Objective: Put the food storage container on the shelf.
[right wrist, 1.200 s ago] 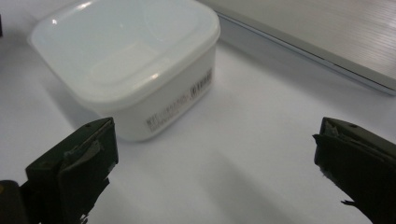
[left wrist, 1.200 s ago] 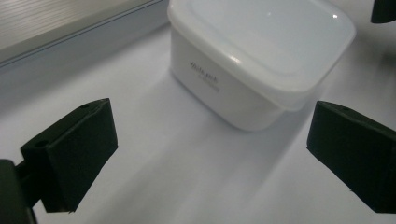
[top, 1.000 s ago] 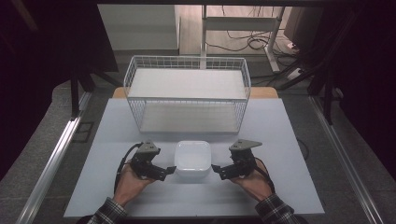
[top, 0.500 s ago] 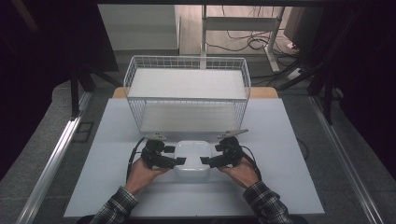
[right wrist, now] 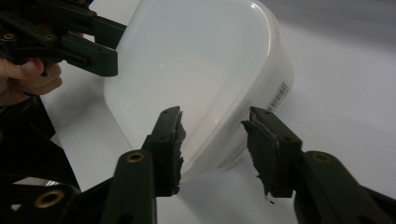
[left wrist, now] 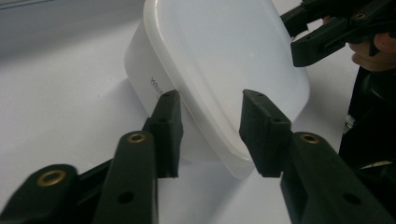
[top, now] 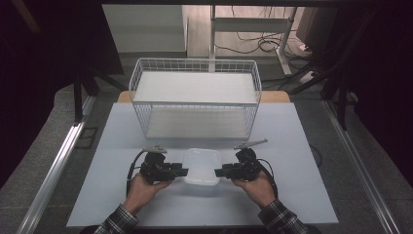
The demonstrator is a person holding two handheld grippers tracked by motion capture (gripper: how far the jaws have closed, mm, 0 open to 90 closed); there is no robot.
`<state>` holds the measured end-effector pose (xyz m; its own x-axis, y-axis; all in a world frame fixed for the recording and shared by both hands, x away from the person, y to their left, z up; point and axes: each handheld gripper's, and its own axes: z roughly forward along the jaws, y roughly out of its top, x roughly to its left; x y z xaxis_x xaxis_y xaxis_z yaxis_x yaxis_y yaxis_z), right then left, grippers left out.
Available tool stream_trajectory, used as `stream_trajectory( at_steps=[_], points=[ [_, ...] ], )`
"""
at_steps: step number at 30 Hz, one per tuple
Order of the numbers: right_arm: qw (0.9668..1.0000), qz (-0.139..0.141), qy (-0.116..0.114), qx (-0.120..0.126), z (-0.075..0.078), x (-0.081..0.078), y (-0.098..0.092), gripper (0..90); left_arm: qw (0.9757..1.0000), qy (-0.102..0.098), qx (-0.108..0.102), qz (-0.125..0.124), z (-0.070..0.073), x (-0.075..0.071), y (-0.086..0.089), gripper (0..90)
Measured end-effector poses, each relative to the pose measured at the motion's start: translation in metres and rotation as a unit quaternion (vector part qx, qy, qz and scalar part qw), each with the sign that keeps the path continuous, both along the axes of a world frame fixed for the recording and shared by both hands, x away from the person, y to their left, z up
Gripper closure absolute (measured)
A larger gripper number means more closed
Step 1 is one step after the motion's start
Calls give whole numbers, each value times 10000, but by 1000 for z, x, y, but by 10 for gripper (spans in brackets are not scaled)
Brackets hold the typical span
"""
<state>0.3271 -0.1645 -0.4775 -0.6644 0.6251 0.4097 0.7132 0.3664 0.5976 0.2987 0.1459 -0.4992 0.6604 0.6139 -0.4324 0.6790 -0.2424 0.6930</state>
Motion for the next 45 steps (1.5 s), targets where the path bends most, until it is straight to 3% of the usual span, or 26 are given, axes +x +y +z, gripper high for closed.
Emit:
stream_trajectory(
  at_steps=[2, 5, 11, 13, 14, 19, 29, 38, 44, 45],
  points=[
    [10000, -20, -30, -35, 1, -1, 0, 573, 10000, 6, -29, 38, 1, 0, 0, 618],
    [9998, -129, -150, 31, 6, -3, -5, 699, 9997, -84, -21, 249, 3, 0, 0, 686],
    [9995, -217, -153, 187, 5, -3, -8, 735, 9992, 22, -167, 362, 3, 0, 2, 730],
    [9989, -320, -273, 186, 5, -5, -9, 781, 9992, -13, -152, 379, 3, -2, 2, 794],
    [9986, -362, -367, 136, 5, -5, -9, 781, 9991, -121, -68, 392, 4, -4, -1, 797],
    [9978, -426, -472, 199, 3, -3, -10, 780, 9987, -82, -174, 465, 2, -3, -1, 798],
    [9933, -617, -931, 307, 4, -7, -10, 780, 9971, -355, -161, 659, 6, -6, -5, 802],
    [9899, -634, -1209, 381, 21, -5, -5, 781, 9951, -636, -109, 752, 26, -4, -3, 801],
    [9860, -593, -1493, 446, 43, -1, -2, 781, 9919, -961, -108, 818, 50, -2, 1, 801],
    [9843, -582, -1601, 452, 53, 0, 0, 781, 9915, -996, -120, 834, 55, -2, 1, 801]
  ],
)
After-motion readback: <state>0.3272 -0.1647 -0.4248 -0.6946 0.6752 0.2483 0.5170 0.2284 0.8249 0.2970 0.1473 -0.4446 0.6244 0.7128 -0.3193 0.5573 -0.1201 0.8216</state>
